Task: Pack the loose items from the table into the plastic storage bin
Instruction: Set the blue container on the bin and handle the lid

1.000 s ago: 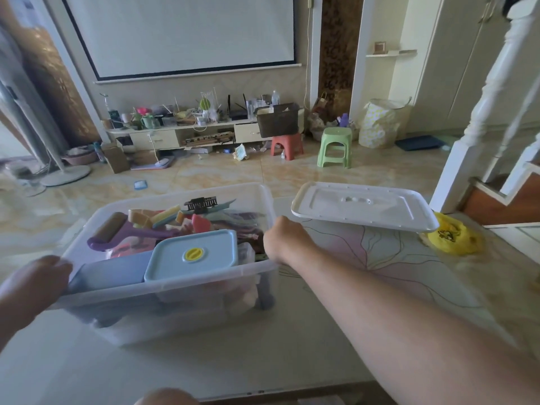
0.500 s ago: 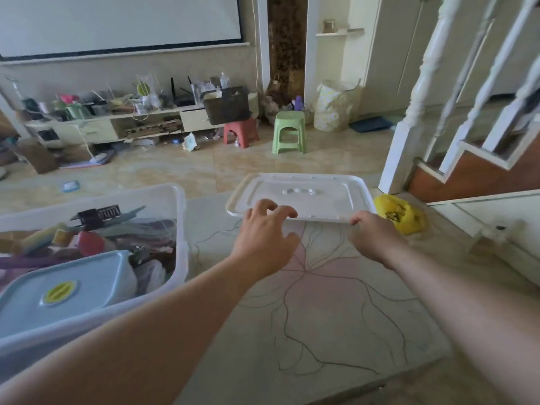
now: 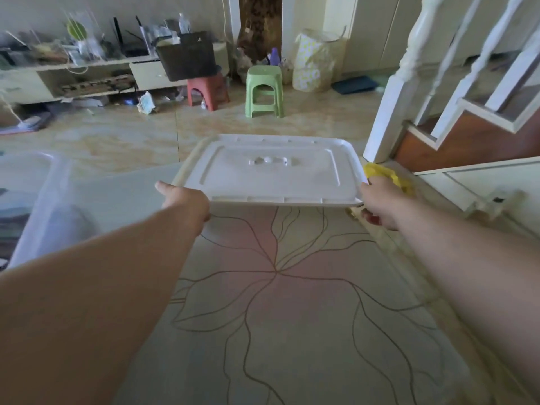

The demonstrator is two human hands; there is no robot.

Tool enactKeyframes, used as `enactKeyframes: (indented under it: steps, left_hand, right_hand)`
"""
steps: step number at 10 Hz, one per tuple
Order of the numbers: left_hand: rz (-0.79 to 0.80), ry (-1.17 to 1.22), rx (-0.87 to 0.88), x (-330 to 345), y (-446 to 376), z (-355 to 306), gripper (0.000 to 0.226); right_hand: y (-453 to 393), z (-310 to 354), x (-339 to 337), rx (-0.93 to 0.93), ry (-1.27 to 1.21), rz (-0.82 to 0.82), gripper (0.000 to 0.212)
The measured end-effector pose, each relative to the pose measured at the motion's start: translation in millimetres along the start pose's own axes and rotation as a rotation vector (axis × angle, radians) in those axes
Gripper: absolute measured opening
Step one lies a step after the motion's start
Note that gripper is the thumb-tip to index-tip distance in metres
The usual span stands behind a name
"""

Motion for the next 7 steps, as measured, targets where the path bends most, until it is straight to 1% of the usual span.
enactKeyframes:
  steps: [1, 2, 3, 4, 5, 6, 7]
  left_hand:
    - [0.008, 0.027, -0.062, -12.9, 67.3, -0.6, 0.061]
    - [0.059, 0.070, -0.152, -30.4, 105.5, -1.3, 0.033]
    - [0.155, 0.018, -0.196, -54.0, 142.2, -23.4, 0.043]
    - [0.265, -0.079, -0.141, -89.8, 193.0, -61.2, 0.047]
    - [0.399, -0.132, -0.083, -144.0, 252.2, -105.5, 0.059]
    - [0.516, -0.019, 0.001, -216.6, 287.9, -145.5, 0.079]
    - [0.392, 0.050, 0.093, -285.5, 291.6, -168.7, 0.141]
  right_hand:
    - [5.8, -11.1, -5.8, -0.002, 0.010, -0.022, 0.023]
    - [31.3, -23.6, -35.3, -0.021, 0.068, -0.108, 0.020]
    - [65.6, -34.8, -75.7, -0.062, 0.108, -0.172, 0.019]
    - [106.4, -24.1, -116.3, -0.112, 0.066, -0.215, 0.013]
    - [149.8, -3.5, -149.6, -0.178, -0.073, -0.263, 0.016]
    - [196.9, 23.4, -163.4, -0.292, -0.128, -0.256, 0.032]
    - [255.9, 75.6, -170.1, -0.436, -0.210, -0.263, 0.021]
Point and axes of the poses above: each hand's wrist, its own y-axis away from the middle knuckle, its own x-axis out of the palm, z = x × y, the point moved 2 cm from there along -y, towards the middle knuckle, and after that the axes turned 1 degree about -y, right-handed, at the moved point
